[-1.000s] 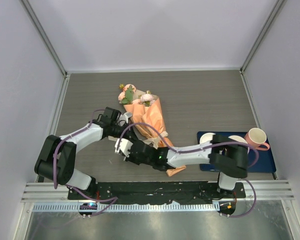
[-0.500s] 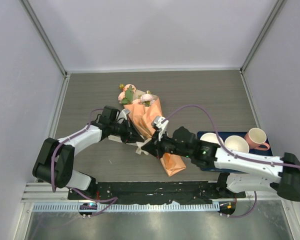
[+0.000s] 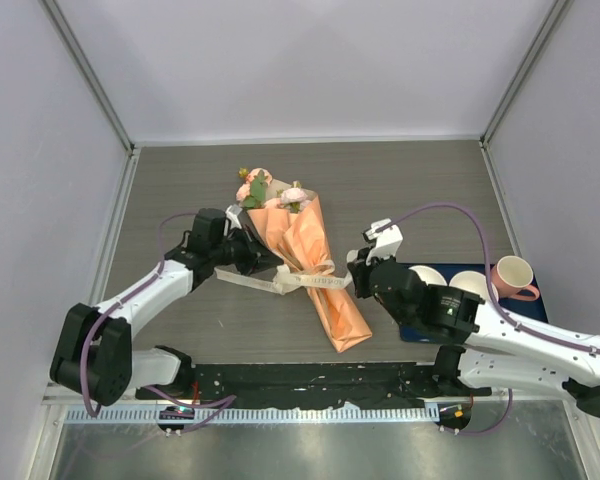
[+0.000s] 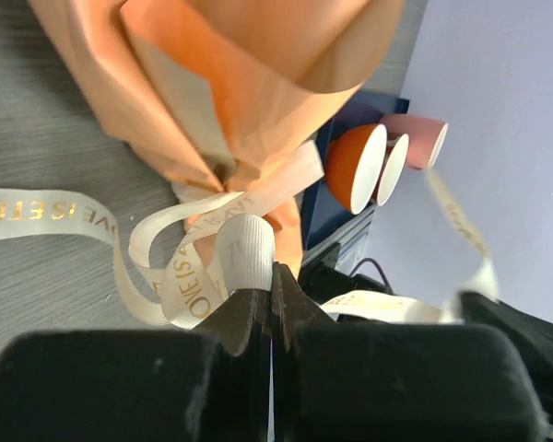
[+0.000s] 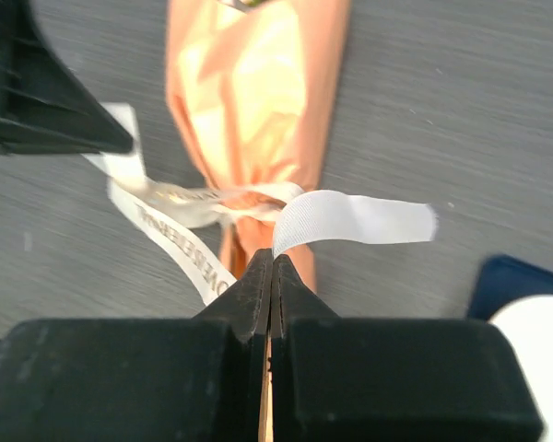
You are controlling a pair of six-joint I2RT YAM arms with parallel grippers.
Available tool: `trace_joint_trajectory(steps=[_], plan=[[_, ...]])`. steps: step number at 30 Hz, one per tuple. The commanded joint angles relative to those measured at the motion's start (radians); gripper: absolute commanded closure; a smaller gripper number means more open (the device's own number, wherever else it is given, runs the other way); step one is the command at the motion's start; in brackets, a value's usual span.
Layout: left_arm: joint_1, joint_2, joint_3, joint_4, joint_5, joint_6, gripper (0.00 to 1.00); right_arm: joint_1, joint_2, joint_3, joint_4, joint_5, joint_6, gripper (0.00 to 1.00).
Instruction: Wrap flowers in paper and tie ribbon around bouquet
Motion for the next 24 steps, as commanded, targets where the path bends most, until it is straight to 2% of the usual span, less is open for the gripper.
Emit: trace_joint_trajectory(steps=[1, 5, 8, 9, 12, 16, 18, 24], plan=[[0.006, -0.009, 0.067, 0.049, -0.031, -0.027, 1.00, -0.002, -0.003, 0.022, -0.102, 0.147, 0.076, 0.99], [0.001, 0.011, 0.069, 0.054, 0.002, -0.038, 1.00, -0.002, -0.021, 0.008, 0.020, -0.079, -0.016, 1.00], [0.000, -0.025, 0.044, 0.090, -0.015, -0.072, 1.00, -0.009, 0.003, 0.031, -0.019, -0.009, -0.007, 1.00], [-0.014, -0.039, 0.038, 0.159, -0.026, -0.084, 1.00, -0.014, 0.038, 0.043, -0.047, 0.053, 0.000, 1.00], [-0.069, -0.024, 0.073, 0.213, -0.014, -0.103, 1.00, -0.063, 0.144, 0.106, -0.197, 0.190, 0.089, 0.99], [-0.134, 0.013, 0.148, 0.216, -0.012, -0.087, 1.00, -0.230, 0.244, 0.141, -0.344, 0.158, 0.189, 1.00], [-0.146, 0.016, 0.151, 0.209, -0.024, -0.083, 1.00, -0.310, 0.264, 0.132, -0.366, 0.147, 0.232, 1.00], [-0.148, 0.014, 0.135, 0.215, -0.041, -0.089, 1.00, -0.443, 0.322, 0.114, -0.395, 0.129, 0.261, 1.00]])
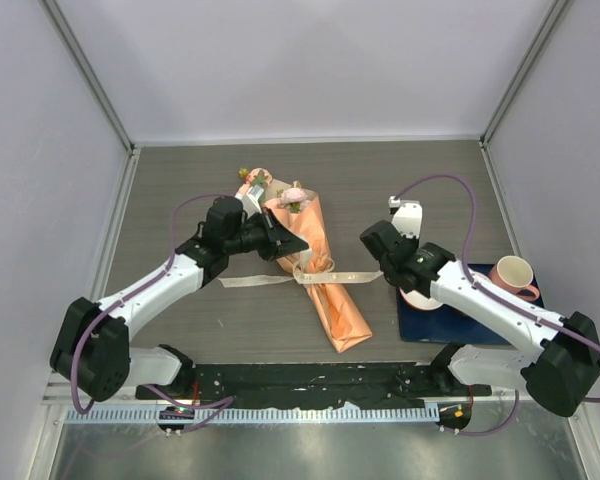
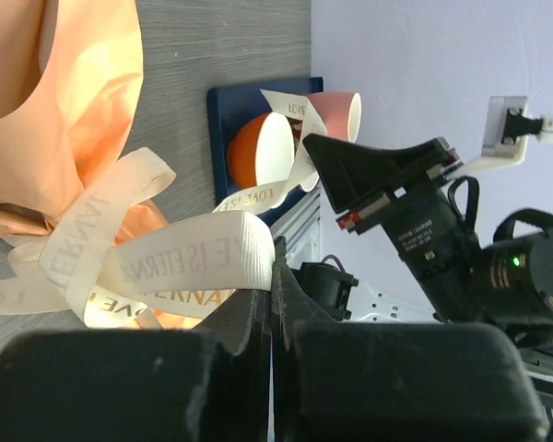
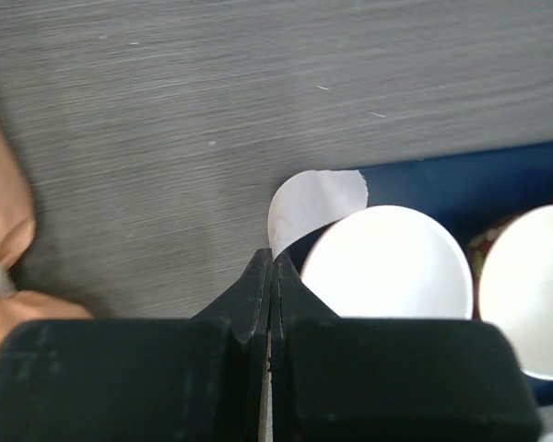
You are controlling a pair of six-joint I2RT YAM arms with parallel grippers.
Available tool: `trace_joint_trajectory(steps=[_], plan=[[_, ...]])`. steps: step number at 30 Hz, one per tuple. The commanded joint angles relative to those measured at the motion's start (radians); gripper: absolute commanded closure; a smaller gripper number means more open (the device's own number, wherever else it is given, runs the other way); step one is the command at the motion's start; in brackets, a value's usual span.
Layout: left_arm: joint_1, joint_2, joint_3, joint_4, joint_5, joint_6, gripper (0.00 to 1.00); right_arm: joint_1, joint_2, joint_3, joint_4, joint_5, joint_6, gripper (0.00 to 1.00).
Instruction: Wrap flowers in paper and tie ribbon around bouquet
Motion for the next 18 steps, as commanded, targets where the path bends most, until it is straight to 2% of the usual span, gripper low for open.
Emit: trace_joint_trajectory(steps=[1, 7, 11, 13, 16, 17, 18], plan=[[0.003, -0.018, 0.006, 0.040, -0.026, -0.004, 1.00, -0.081, 0.024, 0.014, -0.049, 0.021, 0.061, 0.99], [0.003, -0.056, -0.031, -0.009, -0.077, 0.019, 1.00, -0.167, 0.104, 0.030, -0.047, 0.065, 0.067, 1.00], [0.003, -0.068, -0.077, 0.000, -0.077, 0.016, 1.00, -0.207, 0.201, 0.093, -0.023, 0.099, 0.007, 0.99], [0.003, -0.070, -0.099, 0.008, -0.072, 0.012, 1.00, -0.209, 0.247, 0.126, 0.029, 0.048, -0.050, 0.99], [0.003, -0.068, -0.109, 0.011, -0.064, 0.012, 1.00, -0.218, 0.290, 0.162, 0.071, -0.016, -0.126, 0.91], [0.003, -0.072, -0.111, 0.011, -0.064, 0.012, 1.00, -0.227, 0.300, 0.171, 0.071, -0.025, -0.143, 0.77], [0.003, -0.079, -0.114, 0.011, -0.064, 0.012, 1.00, -0.244, 0.310, 0.182, 0.068, -0.051, -0.184, 0.70]])
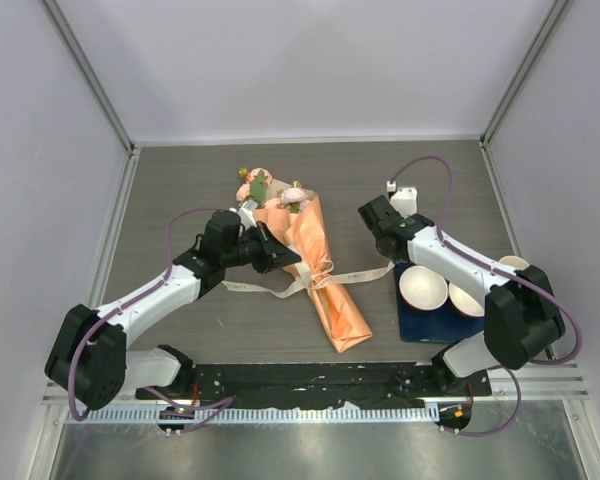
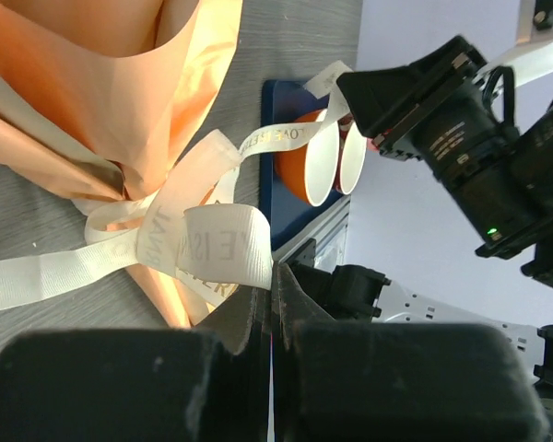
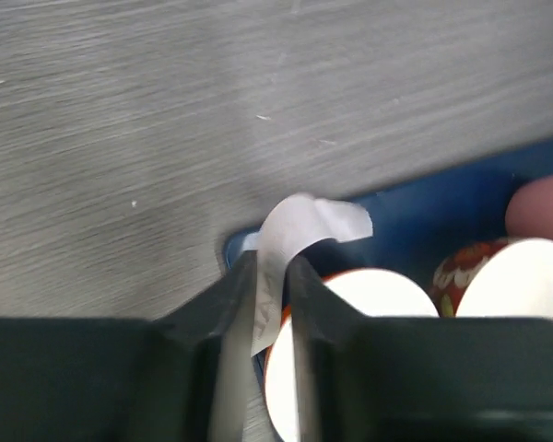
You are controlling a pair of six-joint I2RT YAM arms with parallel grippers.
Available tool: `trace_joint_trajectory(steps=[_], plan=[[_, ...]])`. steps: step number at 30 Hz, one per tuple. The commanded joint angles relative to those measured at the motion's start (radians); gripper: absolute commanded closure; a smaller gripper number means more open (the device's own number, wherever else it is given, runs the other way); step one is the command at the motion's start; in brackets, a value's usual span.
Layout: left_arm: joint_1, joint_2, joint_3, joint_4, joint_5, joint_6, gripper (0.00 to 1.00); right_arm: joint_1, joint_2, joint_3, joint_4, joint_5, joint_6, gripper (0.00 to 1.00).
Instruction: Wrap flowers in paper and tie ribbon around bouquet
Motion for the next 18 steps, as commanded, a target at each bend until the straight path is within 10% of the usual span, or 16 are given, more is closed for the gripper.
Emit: trace_joint_trajectory(steps=[1, 2, 4, 9, 13, 18], plan=[[0.003, -0.034, -0.010, 0.021, -0.006, 0.008, 1.00, -0.028, 0.028, 0.097, 0.031, -0.105, -0.133, 0.59], [0.003, -0.038, -0.010, 0.012, -0.009, 0.011, 1.00, -0.028, 0.020, 0.097, 0.017, -0.163, -0.145, 0.27], [0.003, -0.046, -0.007, -0.008, -0.018, 0.026, 1.00, -0.010, -0.062, 0.062, 0.003, -0.320, -0.143, 0.08], [0.003, -0.042, -0.016, -0.027, -0.028, 0.038, 1.00, 0.092, -0.214, -0.002, 0.036, -0.519, -0.134, 0.10], [0.003, -0.029, -0.032, -0.013, -0.014, 0.035, 1.00, 0.101, -0.208, -0.053, 0.117, -0.755, 0.039, 0.42], [0.003, -0.055, -0.058, -0.007, -0.020, 0.027, 1.00, 0.144, -0.265, -0.221, 0.424, -0.874, 0.462, 0.38]])
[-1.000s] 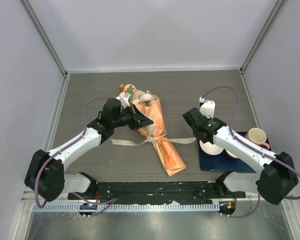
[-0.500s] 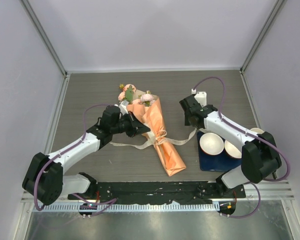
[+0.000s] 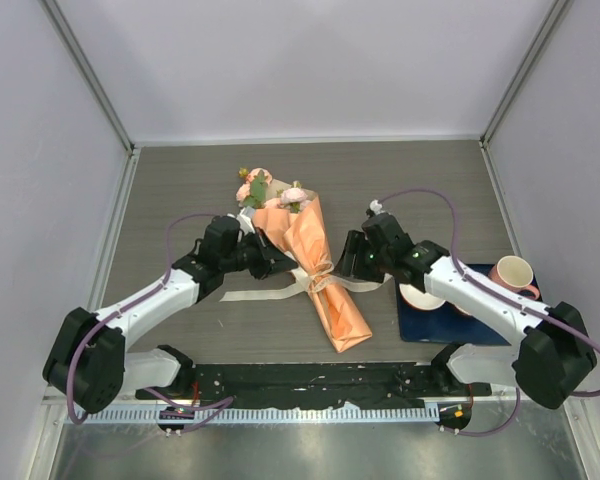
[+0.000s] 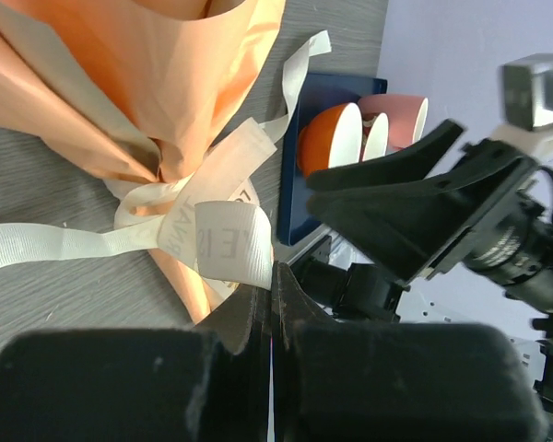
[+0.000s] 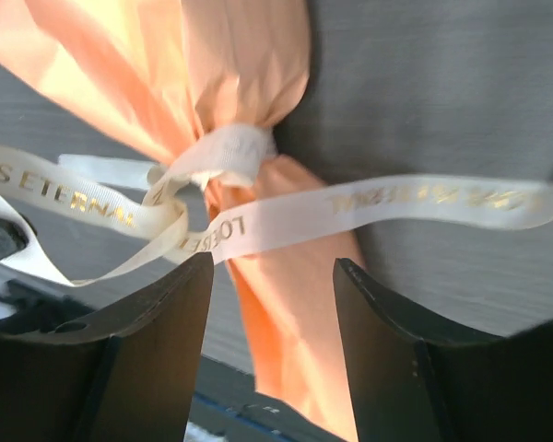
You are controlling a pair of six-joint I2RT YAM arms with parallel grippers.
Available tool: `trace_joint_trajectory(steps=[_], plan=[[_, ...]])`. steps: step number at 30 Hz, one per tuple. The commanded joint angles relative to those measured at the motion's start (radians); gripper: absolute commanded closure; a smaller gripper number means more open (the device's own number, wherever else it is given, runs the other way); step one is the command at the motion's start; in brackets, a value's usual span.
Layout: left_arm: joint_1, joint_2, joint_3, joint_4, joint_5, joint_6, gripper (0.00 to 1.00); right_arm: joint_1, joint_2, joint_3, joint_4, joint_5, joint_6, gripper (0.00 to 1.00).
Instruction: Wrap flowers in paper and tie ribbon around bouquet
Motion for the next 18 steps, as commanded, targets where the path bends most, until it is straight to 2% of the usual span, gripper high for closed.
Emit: trace_joint_trajectory(steps=[1, 3, 9, 18], plan=[[0.003, -0.038, -0.022, 0.019, -0.005, 0.013, 1.00, 0.046, -0.058, -0.138, 0.284, -0.152, 0.394, 0.39], [0.003, -0.044, -0.023, 0.017, -0.003, 0.013, 1.00, 0.070, -0.086, -0.178, 0.339, -0.102, 0.497, 0.43], [0.003, -0.041, -0.029, 0.022, 0.020, 0.016, 1.00, 0.079, -0.115, -0.206, 0.315, 0.018, 0.608, 0.58], [0.003, -0.073, -0.037, 0.037, 0.035, 0.003, 1.00, 0.088, -0.065, -0.215, 0.298, 0.017, 0.660, 0.62]])
